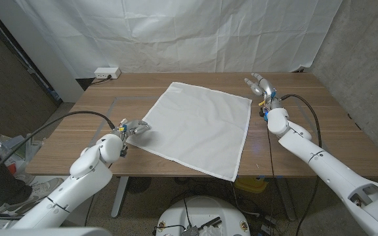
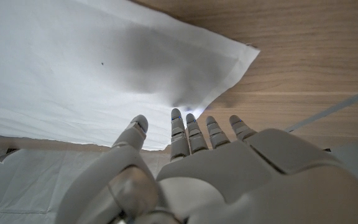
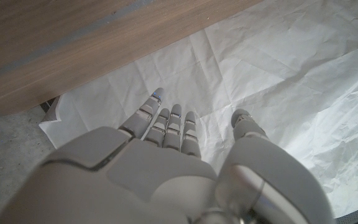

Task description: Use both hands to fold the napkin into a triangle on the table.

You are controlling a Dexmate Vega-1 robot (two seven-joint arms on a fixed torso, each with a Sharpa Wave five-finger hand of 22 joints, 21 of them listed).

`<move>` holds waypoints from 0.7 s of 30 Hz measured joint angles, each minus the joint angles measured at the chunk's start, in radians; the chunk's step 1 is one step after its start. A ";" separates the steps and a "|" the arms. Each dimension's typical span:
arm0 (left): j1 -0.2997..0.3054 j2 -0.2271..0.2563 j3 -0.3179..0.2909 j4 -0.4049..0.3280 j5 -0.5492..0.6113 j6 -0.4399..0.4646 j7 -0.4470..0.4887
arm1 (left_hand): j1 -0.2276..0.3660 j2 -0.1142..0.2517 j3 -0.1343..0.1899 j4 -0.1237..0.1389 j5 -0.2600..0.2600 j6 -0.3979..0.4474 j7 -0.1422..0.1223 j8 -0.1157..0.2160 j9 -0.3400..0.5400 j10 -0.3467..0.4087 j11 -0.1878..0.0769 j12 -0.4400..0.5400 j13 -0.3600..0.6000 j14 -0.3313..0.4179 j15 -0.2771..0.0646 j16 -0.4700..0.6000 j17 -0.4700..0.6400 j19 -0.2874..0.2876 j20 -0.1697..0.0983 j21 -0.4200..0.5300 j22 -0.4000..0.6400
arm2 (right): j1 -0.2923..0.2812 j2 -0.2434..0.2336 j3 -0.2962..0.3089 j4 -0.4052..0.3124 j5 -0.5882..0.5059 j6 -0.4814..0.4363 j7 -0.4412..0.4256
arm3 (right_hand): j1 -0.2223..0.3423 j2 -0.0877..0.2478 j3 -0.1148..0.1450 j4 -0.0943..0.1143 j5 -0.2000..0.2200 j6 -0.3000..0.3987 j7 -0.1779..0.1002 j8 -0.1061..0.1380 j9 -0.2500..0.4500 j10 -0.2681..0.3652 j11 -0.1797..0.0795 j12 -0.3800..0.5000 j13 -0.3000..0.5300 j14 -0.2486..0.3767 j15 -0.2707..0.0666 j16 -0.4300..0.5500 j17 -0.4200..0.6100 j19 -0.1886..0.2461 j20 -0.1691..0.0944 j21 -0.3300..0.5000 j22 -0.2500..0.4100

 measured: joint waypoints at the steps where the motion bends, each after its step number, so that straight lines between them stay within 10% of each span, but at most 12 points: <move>1: -0.002 0.001 0.003 0.000 0.015 0.005 -0.008 | -0.008 0.000 0.001 0.004 0.000 0.000 0.000 0.000 0.000 0.002 -0.001 0.000 0.000 0.000 0.000 0.000 0.000 0.000 0.000 0.000 0.000 | 0.004 0.002 -0.001 0.004 -0.002 -0.004 0.000 | 0.000 0.000 -0.004 -0.001 0.000 0.000 0.000 0.000 0.000 0.000 0.000 0.000 0.000 0.000 0.000 0.000 0.000 0.000 0.000 0.000 0.000; 10: -0.023 0.013 0.031 0.006 0.080 0.020 -0.044 | -0.063 -0.007 -0.021 0.051 -0.004 0.027 0.020 0.006 0.000 0.015 -0.003 0.000 0.000 0.000 0.000 0.000 0.005 0.000 0.000 0.000 0.002 | 0.025 0.016 -0.031 0.007 -0.065 -0.087 -0.029 | -0.103 -0.063 -0.088 0.033 -0.004 0.064 0.025 0.000 0.000 0.073 0.027 -0.004 0.005 0.108 0.035 0.023 0.014 0.102 0.041 0.018 0.010; 21: -0.041 0.010 0.045 0.018 0.118 0.023 -0.070 | -0.089 -0.009 -0.026 0.073 -0.004 0.050 0.031 0.006 0.000 0.022 0.004 0.000 0.000 -0.005 -0.005 0.000 0.002 -0.005 -0.005 0.000 0.005 | 0.068 0.040 -0.083 0.039 -0.208 -0.266 -0.070 | -0.112 -0.072 -0.094 0.023 0.001 0.105 0.011 0.009 0.000 0.069 0.025 -0.012 0.010 0.122 0.032 0.027 0.014 0.092 0.043 0.012 0.010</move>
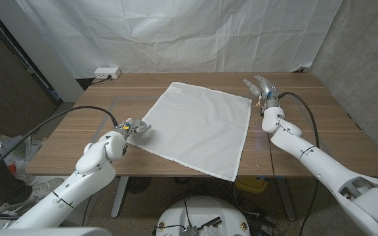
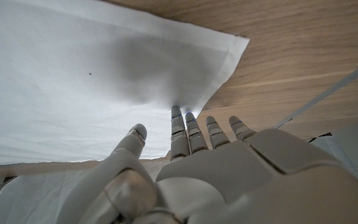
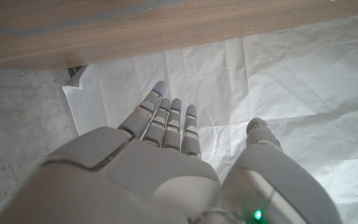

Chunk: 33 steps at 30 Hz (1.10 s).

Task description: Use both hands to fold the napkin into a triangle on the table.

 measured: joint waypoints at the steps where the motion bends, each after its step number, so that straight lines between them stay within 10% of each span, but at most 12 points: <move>1: -0.001 -0.001 0.000 0.001 0.004 0.000 -0.003 | 0.000 0.000 0.001 0.001 0.000 0.000 0.000 0.000 0.000 0.000 0.000 0.000 0.000 0.001 -0.001 0.000 0.000 0.000 0.000 0.000 0.000 | 0.008 0.004 -0.008 0.010 -0.011 -0.013 -0.001 | 0.006 0.006 0.002 -0.006 0.000 0.004 0.000 0.000 0.000 -0.001 -0.001 0.000 0.000 0.005 -0.005 0.000 0.000 -0.002 -0.002 0.000 0.000; 19: -0.026 -0.021 0.003 0.030 0.017 -0.015 -0.022 | -0.013 -0.005 -0.004 0.020 0.000 0.000 0.000 -0.003 -0.002 0.000 0.000 0.000 0.000 0.004 -0.004 0.000 -0.005 0.000 0.000 -0.003 0.000 | 0.080 0.021 -0.104 0.115 -0.153 -0.143 0.010 | 0.072 -0.002 0.009 -0.065 0.008 0.076 -0.016 0.015 0.005 0.049 -0.019 0.005 0.005 0.038 -0.039 0.011 0.021 0.001 0.019 -0.003 0.005; 33: -0.050 -0.037 0.010 0.057 0.019 -0.022 -0.036 | -0.029 -0.008 0.000 0.033 0.000 -0.004 0.004 -0.008 -0.002 0.000 0.000 0.000 0.000 0.004 -0.004 0.000 -0.005 0.000 0.000 -0.003 0.000 | 0.118 0.031 -0.166 0.192 -0.223 -0.177 0.033 | 0.077 -0.006 0.004 -0.070 0.015 0.156 -0.027 0.042 0.010 0.047 -0.037 0.005 0.009 0.012 -0.044 0.001 0.032 -0.008 0.027 -0.009 0.005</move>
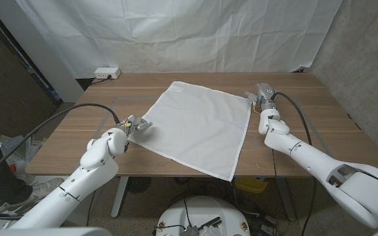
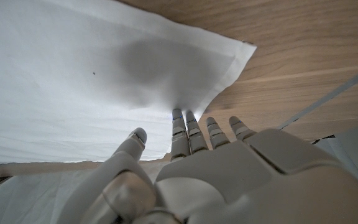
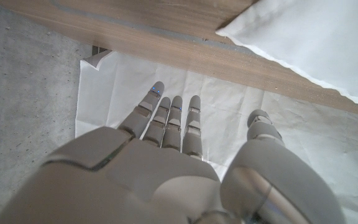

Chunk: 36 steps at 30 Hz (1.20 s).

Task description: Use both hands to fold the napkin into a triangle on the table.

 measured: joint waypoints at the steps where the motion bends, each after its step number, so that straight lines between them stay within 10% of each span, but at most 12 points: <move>1: -0.002 -0.002 0.001 0.002 0.000 0.000 -0.001 | 0.000 0.000 0.000 0.000 0.000 0.000 0.000 0.000 0.000 0.000 0.000 0.000 0.000 0.000 0.000 0.000 0.000 0.000 0.000 0.000 0.000 | 0.002 0.001 -0.003 0.005 -0.004 -0.002 0.002 | 0.005 -0.005 -0.003 -0.003 0.000 0.011 0.000 0.004 0.003 0.002 -0.002 0.000 0.000 0.000 0.000 0.000 0.000 0.000 0.000 0.000 0.000; 36: -0.005 -0.027 0.017 -0.004 0.019 0.018 -0.013 | -0.007 -0.007 0.006 0.014 0.000 0.001 -0.006 -0.005 -0.001 0.000 0.000 0.000 0.000 -0.005 -0.005 -0.004 -0.005 -0.005 -0.005 0.000 -0.003 | 0.019 0.008 -0.055 0.081 -0.030 -0.013 0.036 | 0.062 -0.008 -0.008 -0.016 0.017 0.128 0.000 0.054 0.009 0.044 -0.016 0.000 0.005 0.032 -0.021 0.007 0.009 0.024 -0.009 0.004 0.000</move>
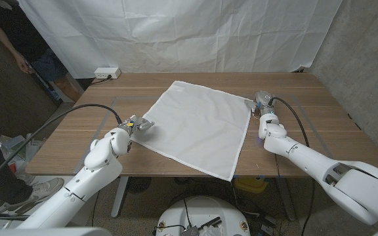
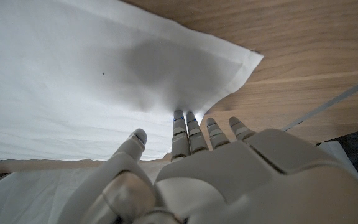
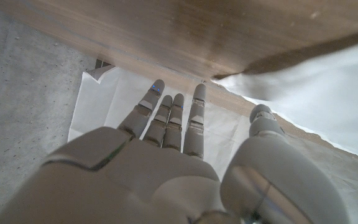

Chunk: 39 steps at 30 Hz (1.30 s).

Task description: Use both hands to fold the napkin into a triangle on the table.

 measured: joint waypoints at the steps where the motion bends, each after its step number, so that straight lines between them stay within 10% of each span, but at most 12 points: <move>1: 0.000 0.000 0.000 0.000 0.002 0.002 -0.001 | -0.002 -0.002 0.001 0.001 0.000 0.000 0.000 0.001 0.000 0.000 0.000 0.000 0.000 0.000 0.000 0.000 0.000 0.000 0.000 0.000 0.000 | -0.001 -0.003 -0.002 0.000 0.001 0.004 0.002 | 0.000 0.000 0.000 0.000 0.000 0.000 0.000 0.000 0.000 0.000 0.000 0.000 0.000 0.000 0.000 0.000 0.000 0.000 0.000 0.000 0.000; 17: 0.001 0.001 0.000 -0.004 0.009 0.006 -0.003 | -0.002 -0.002 0.006 0.006 0.000 -0.005 -0.002 0.002 0.001 -0.004 0.004 -0.003 0.000 -0.004 -0.004 0.000 -0.005 0.000 0.000 0.000 0.000 | -0.008 -0.013 -0.004 -0.001 0.026 0.050 0.015 | 0.075 0.028 0.019 -0.019 0.015 0.039 0.004 0.021 0.000 0.016 -0.016 0.000 0.000 0.008 -0.008 0.000 -0.003 0.000 0.000 0.000 0.000; 28: 0.003 0.003 -0.005 -0.004 0.008 0.004 -0.006 | -0.006 0.002 0.009 0.009 0.000 -0.009 0.002 0.002 0.001 -0.004 0.004 -0.003 0.000 -0.009 -0.005 0.000 -0.005 0.002 0.002 0.000 0.000 | -0.017 -0.007 0.015 0.006 0.058 0.112 -0.022 | 0.234 0.046 0.053 -0.030 0.039 0.133 0.067 0.111 0.004 0.108 -0.049 0.011 0.000 0.066 -0.014 0.013 -0.003 0.033 -0.018 0.000 -0.003; 39: 0.002 0.005 -0.007 0.001 0.004 0.004 -0.009 | -0.006 0.001 0.012 0.012 0.000 -0.010 0.002 -0.001 0.001 -0.009 0.009 -0.012 0.000 -0.011 -0.003 0.000 -0.005 0.002 0.002 0.000 0.000 | -0.026 -0.004 0.018 0.018 0.065 0.194 -0.104 | 0.384 0.097 0.082 -0.012 0.052 0.319 -0.033 0.195 0.054 0.178 -0.087 0.015 0.000 0.102 -0.016 0.032 0.016 0.059 -0.038 0.000 0.000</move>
